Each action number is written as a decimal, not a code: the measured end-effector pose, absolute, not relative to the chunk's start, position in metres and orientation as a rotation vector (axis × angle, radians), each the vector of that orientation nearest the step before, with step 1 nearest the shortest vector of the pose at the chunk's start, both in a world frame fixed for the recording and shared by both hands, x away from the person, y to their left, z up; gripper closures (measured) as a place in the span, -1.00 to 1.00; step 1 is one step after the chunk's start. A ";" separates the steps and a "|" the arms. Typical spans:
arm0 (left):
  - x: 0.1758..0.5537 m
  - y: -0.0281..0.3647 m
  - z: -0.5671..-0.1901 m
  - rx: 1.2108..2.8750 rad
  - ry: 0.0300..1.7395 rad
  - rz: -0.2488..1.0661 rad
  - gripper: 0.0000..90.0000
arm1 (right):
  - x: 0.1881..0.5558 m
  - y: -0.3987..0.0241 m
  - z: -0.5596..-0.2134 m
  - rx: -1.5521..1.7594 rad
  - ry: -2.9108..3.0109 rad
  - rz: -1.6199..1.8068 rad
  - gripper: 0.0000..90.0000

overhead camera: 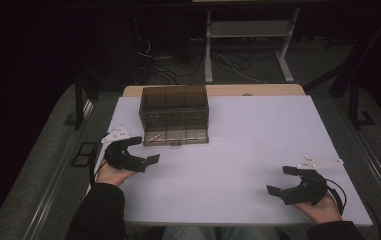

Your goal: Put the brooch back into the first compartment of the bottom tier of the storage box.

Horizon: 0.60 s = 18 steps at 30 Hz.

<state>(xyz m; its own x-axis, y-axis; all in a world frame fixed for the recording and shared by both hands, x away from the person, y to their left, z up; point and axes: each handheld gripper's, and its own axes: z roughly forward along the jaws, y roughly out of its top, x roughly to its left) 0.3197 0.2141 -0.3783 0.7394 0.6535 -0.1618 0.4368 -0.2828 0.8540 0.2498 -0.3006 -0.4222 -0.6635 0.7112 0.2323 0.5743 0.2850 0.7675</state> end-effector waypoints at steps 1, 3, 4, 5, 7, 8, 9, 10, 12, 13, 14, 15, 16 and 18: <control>0.319 0.214 -0.379 1.925 0.834 0.267 -1.00 | 0.250 -0.301 -0.422 1.207 2.389 1.324 -1.00; 0.316 0.214 -0.380 1.917 0.833 0.263 -1.00 | 0.250 -0.301 -0.422 1.209 2.388 1.325 -1.00; 0.315 0.213 -0.381 1.914 0.831 0.259 -1.00 | 0.250 -0.301 -0.422 1.208 2.388 1.325 -1.00; 0.314 0.213 -0.381 1.911 0.825 0.256 -1.00 | 0.250 -0.301 -0.422 1.209 2.387 1.325 -1.00; 0.311 0.212 -0.383 1.906 0.818 0.251 -1.00 | 0.250 -0.301 -0.422 1.209 2.388 1.325 -1.00; 0.310 0.211 -0.383 1.903 0.817 0.246 -1.00 | 0.250 -0.301 -0.422 1.205 2.387 1.325 -1.00; 0.309 0.211 -0.384 1.906 0.815 0.245 -1.00 | 0.250 -0.301 -0.422 1.206 2.386 1.326 -1.00; 0.307 0.211 -0.385 1.906 0.815 0.245 -1.00 | 0.250 -0.301 -0.422 1.210 2.386 1.327 -1.00; 0.304 0.210 -0.388 1.905 0.815 0.245 -1.00 | 0.249 -0.301 -0.422 1.220 2.385 1.328 -1.00; 0.303 0.210 -0.389 1.903 0.810 0.242 -1.00 | 0.249 -0.301 -0.422 1.221 2.385 1.329 -1.00; 0.301 0.209 -0.390 1.902 0.811 0.238 -1.00 | 0.249 -0.302 -0.422 1.217 2.383 1.329 -1.00; 0.299 0.208 -0.391 1.904 0.804 0.237 -1.00 | 0.249 -0.302 -0.422 1.216 2.383 1.329 -1.00; 0.298 0.207 -0.392 1.905 0.807 0.233 -1.00 | 0.249 -0.302 -0.422 1.217 2.383 1.329 -1.00; 0.295 0.206 -0.395 1.908 0.800 0.230 -1.00 | 0.249 -0.301 -0.421 1.221 2.384 1.328 -1.00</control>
